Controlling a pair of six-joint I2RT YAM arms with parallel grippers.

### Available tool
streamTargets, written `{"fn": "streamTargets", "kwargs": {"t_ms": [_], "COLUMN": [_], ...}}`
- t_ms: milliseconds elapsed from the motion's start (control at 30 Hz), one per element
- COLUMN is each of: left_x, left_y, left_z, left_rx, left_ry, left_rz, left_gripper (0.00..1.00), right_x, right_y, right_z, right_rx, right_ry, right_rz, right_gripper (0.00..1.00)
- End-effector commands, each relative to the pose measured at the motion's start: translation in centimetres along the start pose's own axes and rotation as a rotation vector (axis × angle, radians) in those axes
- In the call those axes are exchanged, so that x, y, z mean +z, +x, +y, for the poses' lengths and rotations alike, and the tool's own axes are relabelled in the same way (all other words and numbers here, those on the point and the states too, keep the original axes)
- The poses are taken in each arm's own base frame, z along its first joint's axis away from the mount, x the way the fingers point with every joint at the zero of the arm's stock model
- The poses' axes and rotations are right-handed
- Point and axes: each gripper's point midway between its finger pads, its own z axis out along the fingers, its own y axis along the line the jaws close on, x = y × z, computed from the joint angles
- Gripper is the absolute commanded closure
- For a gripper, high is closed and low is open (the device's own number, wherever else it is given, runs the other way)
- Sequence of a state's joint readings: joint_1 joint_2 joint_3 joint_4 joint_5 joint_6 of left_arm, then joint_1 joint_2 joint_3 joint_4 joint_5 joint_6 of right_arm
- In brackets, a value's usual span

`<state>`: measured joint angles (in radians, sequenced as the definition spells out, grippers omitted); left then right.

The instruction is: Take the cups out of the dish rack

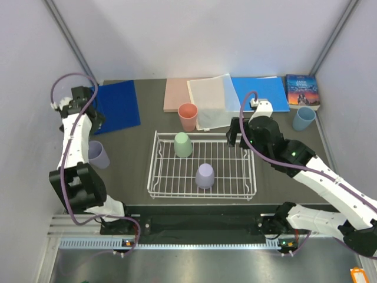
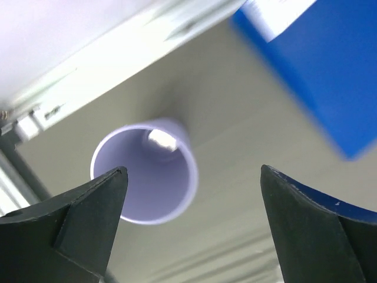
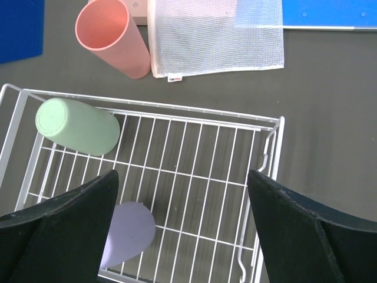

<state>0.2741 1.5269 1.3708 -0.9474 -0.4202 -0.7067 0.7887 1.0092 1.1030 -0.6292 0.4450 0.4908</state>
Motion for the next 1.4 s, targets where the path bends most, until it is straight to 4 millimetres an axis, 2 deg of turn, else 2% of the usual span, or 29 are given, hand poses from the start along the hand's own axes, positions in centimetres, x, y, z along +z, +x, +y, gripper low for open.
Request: {"fn": "streamTargets", "kwargs": {"t_ms": [0, 33, 133, 167, 200, 233, 267, 300, 333, 367, 433, 467, 533, 567, 700, 833, 1000, 1100, 1200, 1233, 1300, 1333, 1367], "left_x": [-7.6, -9.2, -13.7, -16.3, -17.5, -18.7, -20.8, -21.5, -21.4, -22.4, -22.3, -23.5, -23.3, -24.0, -23.6, -23.2, -23.2, -23.1, -22.9, -23.0, -22.8, -22.9, -22.8], "left_y": [-5.2, -6.3, -7.0, -6.2, -6.1, -5.2, -3.7, -3.0, -1.8, -0.5, 1.6, 3.0, 4.9, 6.3, 9.6, 10.8, 11.0, 11.1, 11.3, 11.4, 11.6, 11.7, 11.9], "left_z": [-1.1, -1.6, -3.2, -4.2, -4.7, -5.4, -6.2, -6.5, -6.6, -6.8, -6.7, -6.7, -6.2, -6.2, -5.4, -5.1, -5.2, -5.3, -5.4, -5.6, -5.7, -5.9, -5.9], "left_rx": [-0.051, -0.063, -0.055, -0.028, -0.027, -0.006, 0.025, 0.023, 0.047, 0.066, 0.091, 0.123, 0.154, 0.184, 0.233, 0.269, 0.290, 0.307, 0.325, 0.328, 0.340, 0.340, 0.345], "left_ry": [0.097, 0.135, 0.251, 0.329, 0.364, 0.403, 0.475, 0.500, 0.513, 0.555, 0.571, 0.620, 0.613, 0.647, 0.652, 0.651, 0.664, 0.664, 0.662, 0.668, 0.666, 0.672, 0.673], "left_rz": [-0.192, -0.227, -0.302, -0.330, -0.360, -0.369, -0.378, -0.377, -0.363, -0.356, -0.331, -0.326, -0.321, -0.306, -0.259, -0.244, -0.245, -0.249, -0.251, -0.249, -0.245, -0.240, -0.237], "left_gripper": [0.01, 0.01, 0.01, 0.01, 0.01, 0.01, 0.01, 0.01, 0.01, 0.01, 0.01, 0.01, 0.01, 0.01, 0.01, 0.01, 0.01, 0.01, 0.01, 0.01, 0.01, 0.01, 0.01], "right_x": [0.0, 0.0, -0.1, -0.2, -0.3, -0.3, -0.7, -0.4, -0.6, -1.1, -0.9, -1.4, -1.4, -1.9, -1.8, -1.5, -0.4, 0.3, 0.8, 0.9, 1.1, 1.0, 1.0], "right_y": [-0.9, -1.0, -0.6, -0.7, -0.7, -0.3, 0.4, 1.3, 1.6, 2.8, 4.4, 5.4, 6.8, 7.7, 9.9, 11.4, 14.2, 15.3, 15.8, 16.0, 15.7, 15.6, 15.5], "right_z": [0.4, 0.4, 0.8, 1.6, 2.0, 2.3, 3.8, 4.5, 5.1, 6.7, 8.1, 9.3, 10.5, 11.4, 12.4, 12.6, 12.2, 12.0, 12.0, 11.9, 11.9, 11.9, 11.9], "right_rx": [0.018, 0.016, 0.001, -0.001, 0.001, -0.013, -0.039, -0.064, -0.078, -0.114, -0.128, -0.134, -0.148, -0.161, -0.168, -0.165, -0.182, -0.185, -0.189, -0.193, -0.178, -0.172, -0.159], "right_ry": [-0.016, -0.012, -0.038, -0.065, -0.077, -0.077, -0.118, -0.124, -0.124, -0.160, -0.170, -0.198, -0.219, -0.247, -0.244, -0.236, -0.195, -0.171, -0.150, -0.144, -0.130, -0.127, -0.126], "right_rz": [-0.025, -0.028, -0.013, -0.025, -0.034, -0.035, -0.022, 0.003, 0.007, 0.031, 0.065, 0.081, 0.105, 0.117, 0.161, 0.195, 0.255, 0.272, 0.279, 0.281, 0.270, 0.268, 0.264], "right_gripper": [0.07, 0.01, 0.00, 0.00, 0.00, 0.00, 0.00, 0.01, 0.00, 0.00, 0.00, 0.00, 0.00, 0.00, 0.00, 0.00, 0.01, 0.01, 0.09, 0.22, 0.40, 0.62, 0.72]}}
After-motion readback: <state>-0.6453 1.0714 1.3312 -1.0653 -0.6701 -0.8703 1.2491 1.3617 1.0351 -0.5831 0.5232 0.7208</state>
